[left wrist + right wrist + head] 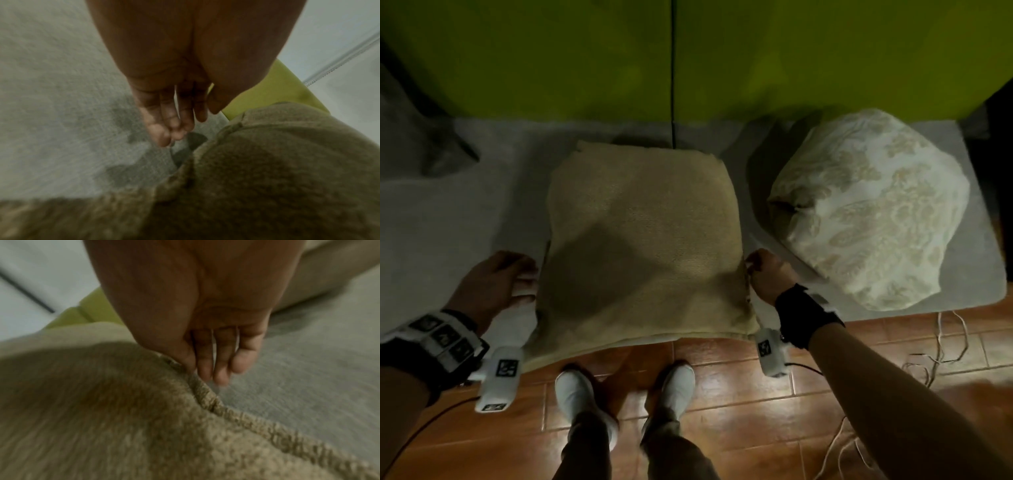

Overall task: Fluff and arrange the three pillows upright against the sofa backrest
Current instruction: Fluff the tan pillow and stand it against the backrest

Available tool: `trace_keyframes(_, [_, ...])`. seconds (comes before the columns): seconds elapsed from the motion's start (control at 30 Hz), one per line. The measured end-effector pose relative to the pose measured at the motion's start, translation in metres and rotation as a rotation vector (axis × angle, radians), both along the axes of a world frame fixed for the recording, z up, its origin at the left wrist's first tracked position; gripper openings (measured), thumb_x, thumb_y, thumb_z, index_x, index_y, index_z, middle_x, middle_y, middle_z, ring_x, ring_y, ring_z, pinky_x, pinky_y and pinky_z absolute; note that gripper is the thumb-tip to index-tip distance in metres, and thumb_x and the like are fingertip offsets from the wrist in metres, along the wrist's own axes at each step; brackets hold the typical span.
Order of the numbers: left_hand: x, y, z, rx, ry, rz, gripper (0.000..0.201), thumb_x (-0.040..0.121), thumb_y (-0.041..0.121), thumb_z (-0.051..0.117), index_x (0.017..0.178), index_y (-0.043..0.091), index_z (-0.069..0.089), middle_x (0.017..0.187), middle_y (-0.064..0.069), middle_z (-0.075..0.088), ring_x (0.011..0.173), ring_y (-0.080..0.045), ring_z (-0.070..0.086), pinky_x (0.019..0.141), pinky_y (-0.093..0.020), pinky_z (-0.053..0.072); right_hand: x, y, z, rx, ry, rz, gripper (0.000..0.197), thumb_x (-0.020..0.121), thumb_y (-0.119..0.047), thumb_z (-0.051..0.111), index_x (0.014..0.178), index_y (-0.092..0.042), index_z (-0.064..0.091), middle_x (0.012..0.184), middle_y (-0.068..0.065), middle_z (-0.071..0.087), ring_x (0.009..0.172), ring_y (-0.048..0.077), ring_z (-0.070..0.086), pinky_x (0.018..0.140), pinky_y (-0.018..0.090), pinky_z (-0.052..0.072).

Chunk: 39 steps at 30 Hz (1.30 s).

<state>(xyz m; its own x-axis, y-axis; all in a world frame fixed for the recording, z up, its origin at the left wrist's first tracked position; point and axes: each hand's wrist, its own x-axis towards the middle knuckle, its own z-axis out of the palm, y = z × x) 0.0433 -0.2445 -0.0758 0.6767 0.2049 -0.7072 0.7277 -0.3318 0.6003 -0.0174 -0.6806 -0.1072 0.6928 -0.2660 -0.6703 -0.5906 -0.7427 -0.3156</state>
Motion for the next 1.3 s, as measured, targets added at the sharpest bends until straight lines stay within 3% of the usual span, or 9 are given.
trace_keyframes(0.17, [0.024,-0.039,0.034,0.371,-0.536,-0.523,0.06,0.096,0.058,0.044,0.152,0.048,0.025,0.162,-0.007,0.024,0.144,-0.029,0.033,0.117,-0.044,0.026,0.025,0.038,0.072,0.09,-0.501,0.295,0.061,0.104,-0.058,0.031,0.16,-0.039,0.014,0.17,-0.002,0.014,0.155,0.023,0.013,0.123,0.045,0.016])
trace_keyframes(0.23, [0.03,-0.07,0.038,0.352,-0.533,-0.67,0.068,0.089,0.074,0.036,0.147,0.066,0.003,0.168,0.002,0.002,0.153,-0.022,0.009,0.122,-0.045,0.014,0.038,0.059,0.077,0.08,-0.55,0.56,0.069,0.099,-0.071,0.021,0.16,-0.046,-0.002,0.172,-0.006,-0.007,0.157,0.025,-0.008,0.124,0.051,0.004])
trace_keyframes(0.33, [0.022,-0.089,0.013,0.481,-0.473,-0.866,0.082,0.08,0.088,0.018,0.151,0.058,-0.009,0.167,0.008,-0.018,0.154,-0.025,-0.012,0.123,-0.055,0.011,0.045,0.073,0.039,0.023,-0.414,0.744,0.074,0.092,-0.082,0.01,0.156,-0.053,-0.014,0.169,-0.009,-0.023,0.155,0.027,-0.021,0.123,0.063,-0.001])
trace_keyframes(0.63, [0.023,-0.075,-0.009,0.378,-0.198,-0.984,0.072,0.08,0.09,0.011,0.146,0.066,-0.005,0.161,0.024,-0.024,0.15,-0.009,-0.022,0.124,-0.053,0.001,0.046,0.064,0.0,0.103,-0.166,0.5,0.095,0.084,-0.089,0.035,0.153,-0.054,-0.02,0.156,-0.012,-0.042,0.147,0.014,-0.035,0.124,0.048,-0.011])
trace_keyframes(0.8, [0.059,-0.064,0.036,0.249,-0.338,-0.788,0.045,0.099,0.06,0.032,0.138,0.045,0.048,0.151,0.008,0.045,0.139,-0.018,0.042,0.115,-0.034,0.03,0.077,0.032,0.031,0.236,-0.005,0.251,0.091,0.081,-0.093,0.029,0.156,-0.055,-0.007,0.17,-0.012,-0.011,0.158,0.022,0.003,0.126,0.049,0.01])
trace_keyframes(0.87, [0.084,-0.052,0.048,0.343,-0.394,-0.76,0.042,0.102,0.051,0.037,0.128,0.028,0.061,0.127,-0.004,0.066,0.113,-0.027,0.061,0.097,-0.035,0.044,0.089,0.012,0.045,0.15,0.09,0.144,0.084,0.087,-0.087,0.024,0.157,-0.041,0.03,0.164,0.003,0.034,0.145,0.029,0.041,0.119,0.043,0.03])
trace_keyframes(0.93, [0.116,-0.037,0.052,0.396,-0.432,-0.723,0.033,0.103,0.044,0.044,0.117,0.021,0.063,0.105,-0.008,0.071,0.097,-0.029,0.064,0.085,-0.036,0.047,0.102,-0.006,0.058,-0.041,0.111,0.231,0.063,0.098,-0.072,0.027,0.127,-0.028,0.063,0.14,0.009,0.06,0.118,0.028,0.059,0.104,0.038,0.043])
trace_keyframes(1.17, [0.178,-0.007,0.017,0.052,-0.159,-0.453,0.015,0.1,0.007,0.054,0.104,0.009,0.068,0.1,-0.02,0.071,0.086,-0.033,0.067,0.083,-0.044,0.056,0.174,0.019,0.071,0.041,-0.25,0.062,0.028,0.105,-0.019,0.048,0.124,-0.025,0.067,0.128,0.009,0.067,0.119,0.031,0.061,0.1,0.038,0.049])
trace_keyframes(1.3, [0.181,-0.015,-0.009,0.017,-0.06,-0.539,0.021,0.1,0.028,0.057,0.105,0.014,0.071,0.093,-0.011,0.073,0.082,-0.029,0.07,0.07,-0.037,0.056,0.19,0.034,0.046,0.147,-0.089,-0.065,0.029,0.105,-0.022,0.046,0.124,-0.03,0.067,0.127,0.005,0.062,0.118,0.029,0.059,0.098,0.037,0.048])
